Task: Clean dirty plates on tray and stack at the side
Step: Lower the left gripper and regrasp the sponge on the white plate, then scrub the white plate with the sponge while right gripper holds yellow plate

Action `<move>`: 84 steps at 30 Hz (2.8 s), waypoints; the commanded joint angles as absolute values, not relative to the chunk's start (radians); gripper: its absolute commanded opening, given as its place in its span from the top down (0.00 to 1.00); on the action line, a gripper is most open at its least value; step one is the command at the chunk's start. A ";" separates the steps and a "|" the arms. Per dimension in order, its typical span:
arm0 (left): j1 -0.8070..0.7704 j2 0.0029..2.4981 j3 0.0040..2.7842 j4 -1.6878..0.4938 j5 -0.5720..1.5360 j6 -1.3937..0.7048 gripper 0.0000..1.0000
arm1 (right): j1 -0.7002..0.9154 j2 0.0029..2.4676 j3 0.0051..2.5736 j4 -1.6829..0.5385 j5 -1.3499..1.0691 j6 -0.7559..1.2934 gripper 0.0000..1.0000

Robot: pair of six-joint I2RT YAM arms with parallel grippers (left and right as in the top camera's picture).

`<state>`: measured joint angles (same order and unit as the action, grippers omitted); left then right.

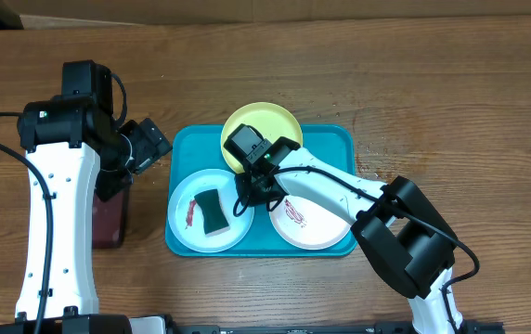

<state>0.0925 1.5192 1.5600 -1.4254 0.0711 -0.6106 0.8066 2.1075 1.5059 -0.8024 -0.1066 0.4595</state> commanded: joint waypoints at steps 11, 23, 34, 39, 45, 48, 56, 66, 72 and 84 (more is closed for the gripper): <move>0.084 1.519 1.549 -1.427 0.090 -0.583 0.36 | 0.803 2.104 1.493 -0.783 -0.105 0.467 0.96; -0.067 1.519 1.270 -1.181 0.262 -0.535 0.31 | 0.794 2.104 1.493 -0.779 -0.106 0.469 0.96; -0.067 1.520 1.060 -1.010 0.321 -0.512 0.33 | 0.790 2.104 1.493 -0.772 -0.109 0.469 0.96; -0.066 1.526 0.946 -0.881 0.341 -0.500 0.35 | 0.789 2.104 1.493 -0.779 -0.110 0.469 0.96; -0.067 1.538 0.887 -0.783 0.345 -0.448 0.30 | 0.789 2.104 1.493 -0.778 -0.124 0.469 0.96; -0.066 1.555 0.886 -0.768 0.338 -0.410 0.37 | 0.789 2.104 1.493 -0.772 -0.130 0.469 0.96; -0.066 1.650 0.886 -0.743 0.334 -0.403 0.45 | 0.789 2.104 1.493 -0.775 -0.133 0.468 0.96; -0.066 1.674 0.898 -0.730 0.333 -0.372 0.61 | 0.789 2.104 1.493 -0.775 -0.132 0.468 0.96; -0.066 1.674 0.950 -0.794 0.317 -0.339 0.49 | 0.789 2.104 1.493 -0.775 -0.132 0.468 0.96; -0.068 1.674 1.038 -0.917 0.237 -0.345 0.39 | 0.789 2.104 1.493 -0.775 -0.132 0.468 0.96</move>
<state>-0.0650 1.6676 1.0210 -0.9092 0.2531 -0.3595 0.7982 2.1075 1.4982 -0.7780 -0.1345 0.4667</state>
